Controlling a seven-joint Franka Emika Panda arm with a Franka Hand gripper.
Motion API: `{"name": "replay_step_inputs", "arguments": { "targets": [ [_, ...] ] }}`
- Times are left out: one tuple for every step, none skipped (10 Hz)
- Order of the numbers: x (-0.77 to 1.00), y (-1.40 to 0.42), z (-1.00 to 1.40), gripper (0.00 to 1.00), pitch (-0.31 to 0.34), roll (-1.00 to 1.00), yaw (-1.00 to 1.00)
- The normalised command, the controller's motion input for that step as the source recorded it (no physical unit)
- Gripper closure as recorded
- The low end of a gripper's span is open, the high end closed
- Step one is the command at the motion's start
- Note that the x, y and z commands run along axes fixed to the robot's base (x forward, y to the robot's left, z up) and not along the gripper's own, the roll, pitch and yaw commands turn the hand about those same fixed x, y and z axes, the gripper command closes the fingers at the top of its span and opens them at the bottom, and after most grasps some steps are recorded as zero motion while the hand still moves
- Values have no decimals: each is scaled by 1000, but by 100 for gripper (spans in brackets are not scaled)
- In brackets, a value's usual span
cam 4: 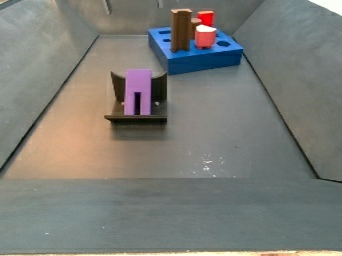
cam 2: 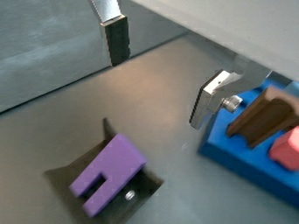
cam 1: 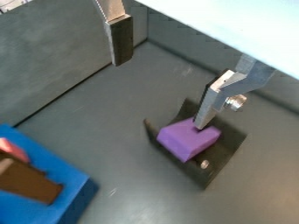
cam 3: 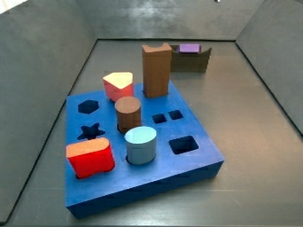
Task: Pick up the double-square object. Move up. Place the double-square object on the fixture. Regrasp the double-square object. Move to above the board. Insert the double-square object.
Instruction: Regrasp the double-square object.
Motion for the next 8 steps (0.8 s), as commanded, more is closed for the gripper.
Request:
{"name": "replay_step_inputs", "arguments": {
  "targets": [
    [-19,-22,6,0,11,1000,24],
    [-19,-19,5,0,10,1000,25],
    [-18,-21,8,0,13,1000,27],
    [-13,-20,11,0,17,1000,29],
    [4,-25,7,0,23,1000,31],
    [14,-23,0,0,26,1000,33],
    [33,-27,-7,0,37,1000,36],
    [46,-28,-7,0,46,1000,40]
  ]
}}
